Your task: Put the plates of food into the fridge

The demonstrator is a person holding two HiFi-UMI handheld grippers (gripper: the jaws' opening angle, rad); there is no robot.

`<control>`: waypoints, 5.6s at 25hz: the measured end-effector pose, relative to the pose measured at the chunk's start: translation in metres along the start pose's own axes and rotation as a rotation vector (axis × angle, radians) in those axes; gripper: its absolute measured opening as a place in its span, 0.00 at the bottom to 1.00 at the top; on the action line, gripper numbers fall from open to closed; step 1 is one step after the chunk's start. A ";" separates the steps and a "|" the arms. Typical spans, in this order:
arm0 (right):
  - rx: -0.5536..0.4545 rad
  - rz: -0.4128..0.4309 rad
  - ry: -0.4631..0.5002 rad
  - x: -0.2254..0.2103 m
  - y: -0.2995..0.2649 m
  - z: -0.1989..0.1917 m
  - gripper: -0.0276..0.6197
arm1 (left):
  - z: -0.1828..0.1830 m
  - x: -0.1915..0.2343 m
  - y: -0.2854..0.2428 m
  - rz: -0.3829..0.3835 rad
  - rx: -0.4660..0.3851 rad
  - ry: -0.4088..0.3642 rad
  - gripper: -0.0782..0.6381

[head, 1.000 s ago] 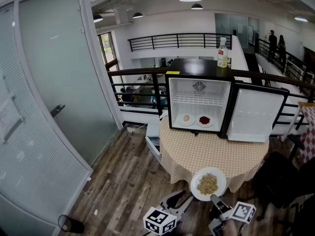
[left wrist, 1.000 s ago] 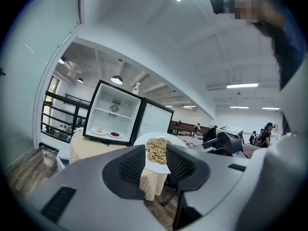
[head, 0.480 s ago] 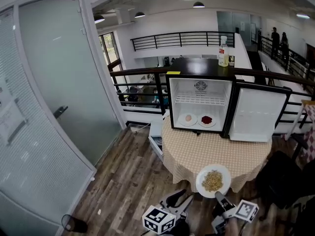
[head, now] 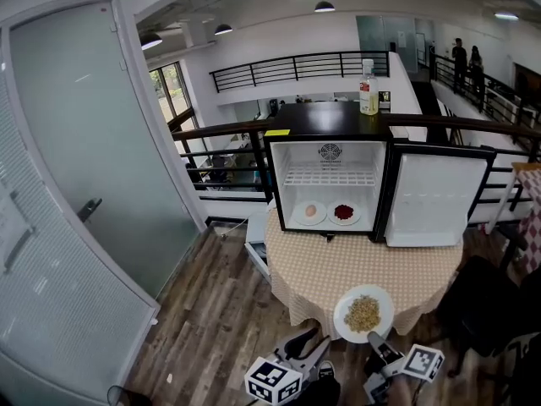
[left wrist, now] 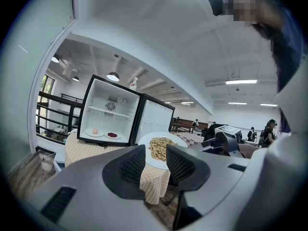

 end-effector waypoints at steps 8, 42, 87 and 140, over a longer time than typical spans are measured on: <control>0.030 0.031 -0.016 0.003 -0.051 0.058 0.08 | 0.034 0.058 -0.055 0.047 -0.022 -0.041 0.31; 0.173 0.177 0.007 0.072 -0.276 0.193 0.08 | 0.077 0.175 -0.132 0.167 -0.109 0.057 0.31; 0.096 0.060 -0.033 0.132 -0.514 0.278 0.09 | 0.092 0.201 -0.147 0.419 -0.110 0.096 0.31; 0.369 0.128 0.465 0.103 -0.315 0.161 0.13 | 0.073 0.194 -0.132 0.334 -0.077 0.123 0.31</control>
Point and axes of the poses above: the fingertips, and each gripper's own axes: y backward along the fingers, x to its left, z out of its top, the point moved 6 cm from there along y, backward along the fingers, and after that the axes turned 4 degrees about -z, right-handed, at the moved point
